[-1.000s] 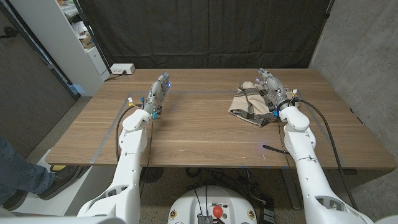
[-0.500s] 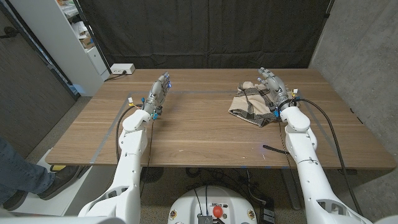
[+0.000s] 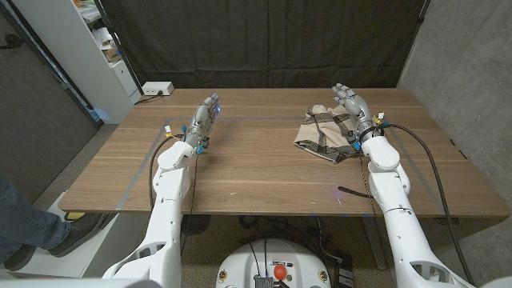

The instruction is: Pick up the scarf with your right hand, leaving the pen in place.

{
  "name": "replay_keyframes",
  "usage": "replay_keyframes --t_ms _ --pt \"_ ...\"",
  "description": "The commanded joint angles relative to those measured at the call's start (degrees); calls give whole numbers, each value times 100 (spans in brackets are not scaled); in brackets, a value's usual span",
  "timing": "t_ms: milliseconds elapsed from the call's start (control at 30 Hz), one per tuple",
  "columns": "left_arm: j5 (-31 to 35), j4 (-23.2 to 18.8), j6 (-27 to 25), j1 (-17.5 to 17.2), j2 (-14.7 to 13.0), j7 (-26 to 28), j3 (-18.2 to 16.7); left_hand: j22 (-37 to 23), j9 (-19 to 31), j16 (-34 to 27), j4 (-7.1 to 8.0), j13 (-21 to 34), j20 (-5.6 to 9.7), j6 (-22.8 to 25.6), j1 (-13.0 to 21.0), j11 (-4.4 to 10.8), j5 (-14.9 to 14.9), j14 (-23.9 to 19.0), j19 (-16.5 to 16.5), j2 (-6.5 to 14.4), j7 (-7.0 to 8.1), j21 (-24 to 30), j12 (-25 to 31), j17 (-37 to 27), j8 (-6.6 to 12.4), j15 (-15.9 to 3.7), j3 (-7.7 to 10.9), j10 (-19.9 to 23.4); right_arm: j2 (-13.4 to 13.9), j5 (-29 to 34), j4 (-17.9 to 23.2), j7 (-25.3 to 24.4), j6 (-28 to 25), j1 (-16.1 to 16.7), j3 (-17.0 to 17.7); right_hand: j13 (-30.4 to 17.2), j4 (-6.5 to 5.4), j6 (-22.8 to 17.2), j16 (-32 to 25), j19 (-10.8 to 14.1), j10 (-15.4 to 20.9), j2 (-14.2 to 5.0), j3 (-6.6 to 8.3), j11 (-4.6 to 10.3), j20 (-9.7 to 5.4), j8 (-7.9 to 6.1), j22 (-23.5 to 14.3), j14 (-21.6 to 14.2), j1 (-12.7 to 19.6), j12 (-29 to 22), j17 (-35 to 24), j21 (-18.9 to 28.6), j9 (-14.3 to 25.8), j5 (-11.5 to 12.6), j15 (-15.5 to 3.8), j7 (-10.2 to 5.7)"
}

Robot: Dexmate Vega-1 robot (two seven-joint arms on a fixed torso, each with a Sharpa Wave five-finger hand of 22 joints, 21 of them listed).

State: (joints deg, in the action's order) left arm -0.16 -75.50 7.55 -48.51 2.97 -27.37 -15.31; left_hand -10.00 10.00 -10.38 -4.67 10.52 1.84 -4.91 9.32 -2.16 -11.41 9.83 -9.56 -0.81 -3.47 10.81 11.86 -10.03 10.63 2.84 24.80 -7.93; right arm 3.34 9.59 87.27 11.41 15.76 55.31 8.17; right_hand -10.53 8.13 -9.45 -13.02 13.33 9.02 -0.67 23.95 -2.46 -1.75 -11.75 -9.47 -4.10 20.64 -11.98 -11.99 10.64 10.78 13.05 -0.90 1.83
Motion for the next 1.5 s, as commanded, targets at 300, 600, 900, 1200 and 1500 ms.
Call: replay_keyframes --t_ms 300,600,900,1200,1500 --pt "-40 -51 38 -67 9 58 56 -26 13 -39 -37 29 -62 49 39 18 14 225 -475 3 -3 34 28 -30 43 17 -9 27 147 751 255 -571 291 173 -71 -30 -4 -117 -47 -42 70 85 -20 58 16 -49 -19 -192 8 4 0 -5 25 50 35 -195" --pt "-60 24 94 -12 10 78 38 -26 13 -42 -45 29 -108 48 38 37 16 212 -491 7 9 31 29 -30 36 5 -15 39 254 1325 349 -882 222 191 -180 -35 6 -132 -23 -75 59 116 -19 148 44 -38 -19 -213 16 27 8 -6 33 83 31 -332" --pt "1 130 131 69 -60 0 90 -27 14 -45 -50 30 -113 56 37 32 17 202 -498 11 13 30 28 -30 34 -5 -18 42 380 1641 519 -939 35 234 -258 -42 -4 -160 105 -181 -36 167 -35 333 252 -23 -18 47 -4 78 7 -17 41 133 231 -418" --pt "91 189 137 138 -151 -98 149 -28 15 -37 -56 30 -140 49 37 38 18 216 -550 20 27 15 20 -30 27 -22 -21 28 568 2201 781 -1081 -196 313 -384 -51 -5 -160 142 -383 -140 236 -60 426 668 -9 -17 190 -28 107 -8 -46 44 173 272 -484" --pt "106 238 131 168 -146 -82 130 -30 15 -13 -65 31 -90 22 42 39 19 287 -625 45 26 -3 -12 -31 11 -23 -18 -47 667 2670 926 -1278 -425 338 -524 -61 -18 -34 107 -272 -236 471 -185 499 1322 50 -17 197 -147 109 -16 14 47 295 478 -657"
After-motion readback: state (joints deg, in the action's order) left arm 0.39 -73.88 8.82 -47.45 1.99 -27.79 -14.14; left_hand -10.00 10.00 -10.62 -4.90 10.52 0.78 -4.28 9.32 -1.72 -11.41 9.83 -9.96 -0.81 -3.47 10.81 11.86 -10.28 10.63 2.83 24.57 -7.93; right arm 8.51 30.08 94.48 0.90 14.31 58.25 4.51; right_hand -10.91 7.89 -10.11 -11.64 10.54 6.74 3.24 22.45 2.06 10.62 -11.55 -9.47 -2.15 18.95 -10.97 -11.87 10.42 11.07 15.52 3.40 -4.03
